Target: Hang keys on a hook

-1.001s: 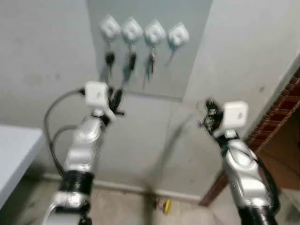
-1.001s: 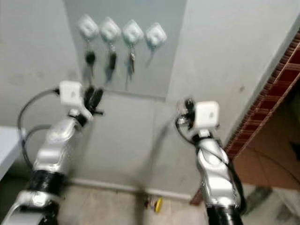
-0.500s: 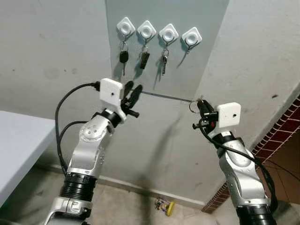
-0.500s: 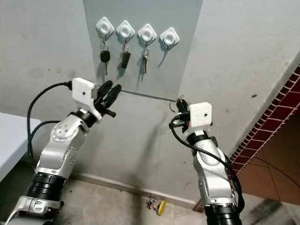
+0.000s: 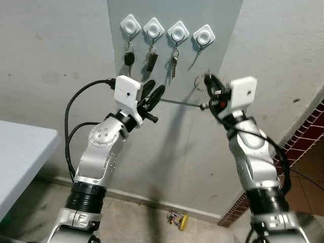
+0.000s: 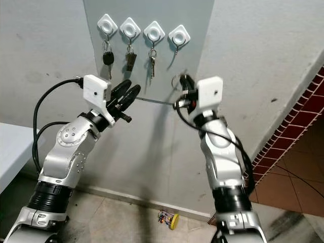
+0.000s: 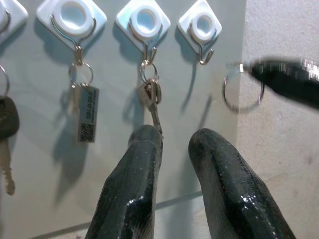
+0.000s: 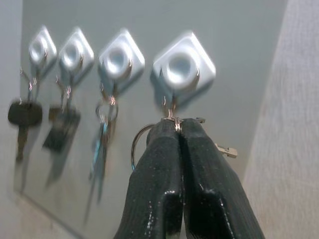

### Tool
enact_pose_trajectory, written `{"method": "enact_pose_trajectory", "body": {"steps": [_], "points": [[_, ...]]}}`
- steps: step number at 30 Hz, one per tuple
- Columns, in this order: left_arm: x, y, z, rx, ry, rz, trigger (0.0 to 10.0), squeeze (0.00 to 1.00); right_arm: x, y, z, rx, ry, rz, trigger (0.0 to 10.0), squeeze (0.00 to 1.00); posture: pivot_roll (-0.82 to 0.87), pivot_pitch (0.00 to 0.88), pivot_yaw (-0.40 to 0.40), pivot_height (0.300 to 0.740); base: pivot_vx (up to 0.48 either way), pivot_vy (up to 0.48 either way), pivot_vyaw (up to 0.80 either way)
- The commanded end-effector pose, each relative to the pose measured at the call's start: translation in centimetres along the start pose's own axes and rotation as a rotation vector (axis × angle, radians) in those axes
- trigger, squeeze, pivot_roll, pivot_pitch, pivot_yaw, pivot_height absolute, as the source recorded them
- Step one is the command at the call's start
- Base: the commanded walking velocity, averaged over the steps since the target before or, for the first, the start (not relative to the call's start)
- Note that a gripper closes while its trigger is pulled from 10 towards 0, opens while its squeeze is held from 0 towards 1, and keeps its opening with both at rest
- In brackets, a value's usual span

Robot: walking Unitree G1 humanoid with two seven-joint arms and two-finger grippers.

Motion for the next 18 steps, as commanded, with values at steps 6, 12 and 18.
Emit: {"method": "enact_pose_trajectory", "body": {"steps": [6, 12, 18], "points": [[-0.4, -0.3, 1.0, -0.015, -0.014, -0.017, 10.0, 0.0, -1.4, -1.7, 0.4, 0.017, -0.052, -0.104, 10.0, 0.0, -0.14, 0.007, -0.04, 0.74, 0.0, 0.0, 0.0], [-0.4, -0.3, 1.2, -0.016, -0.014, -0.014, 10.0, 0.0, -1.3, -2.4, 0.8, 0.001, -0.072, -0.105, 10.0, 0.0, -0.14, 0.01, -0.041, 0.74, 0.0, 0.0, 0.0], [-0.4, -0.3, 1.2, -0.017, -0.015, -0.009, 10.0, 0.0, -0.5, -2.5, 1.1, -0.022, -0.083, -0.062, 10.0, 0.0, -0.14, 0.012, -0.042, 0.74, 0.0, 0.0, 0.0]]}}
Point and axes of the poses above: a point about 5 cm out from each wrist's last joint towards the gripper, its own y axis pointing back from the gripper into the wrist, its own z axis along the axis of the wrist's last joint, x = y × z, the point moved 6 cm from there along -y, pointing out of the wrist towards the gripper, and after that the axes turned 13 degrees about y, right-handed, at the moved point
